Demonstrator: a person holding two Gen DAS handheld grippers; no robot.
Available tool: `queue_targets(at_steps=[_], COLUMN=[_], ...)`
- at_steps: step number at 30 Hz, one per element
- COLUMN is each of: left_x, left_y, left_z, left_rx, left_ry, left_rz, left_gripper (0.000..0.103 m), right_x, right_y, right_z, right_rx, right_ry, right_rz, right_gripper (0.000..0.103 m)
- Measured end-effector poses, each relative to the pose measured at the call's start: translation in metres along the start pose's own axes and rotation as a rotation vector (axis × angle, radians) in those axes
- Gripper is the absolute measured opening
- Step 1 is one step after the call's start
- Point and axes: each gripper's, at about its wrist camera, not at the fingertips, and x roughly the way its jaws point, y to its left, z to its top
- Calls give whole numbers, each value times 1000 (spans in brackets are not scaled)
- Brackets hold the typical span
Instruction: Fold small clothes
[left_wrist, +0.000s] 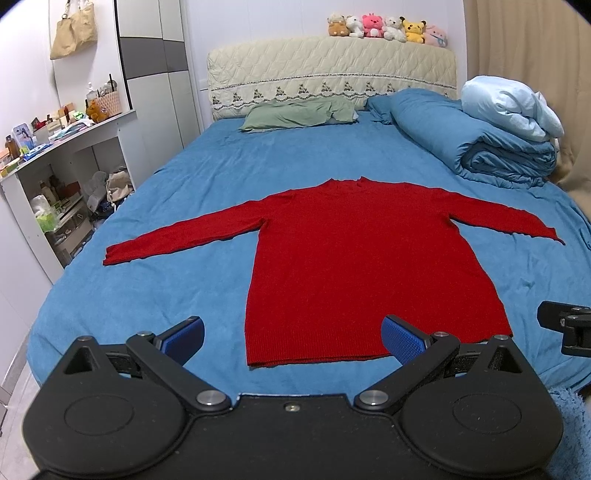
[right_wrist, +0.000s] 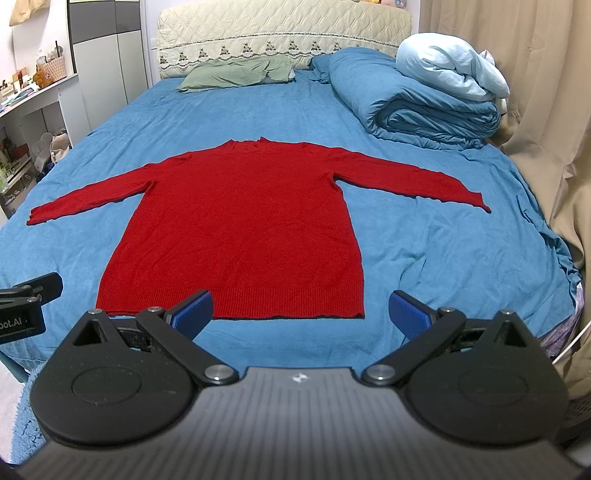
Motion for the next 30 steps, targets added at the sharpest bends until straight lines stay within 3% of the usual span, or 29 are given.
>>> queue_targets(at_steps=[30], left_x=[-4], left_y=[-1], left_z=[9], left_rx=[2], left_ry=[-16], left_rz=[0], left_gripper=[103], right_x=[-6], right_y=[-2], right_z=[13], right_rx=[21], right_ry=[-24], right_rz=[-6], right_gripper=[103])
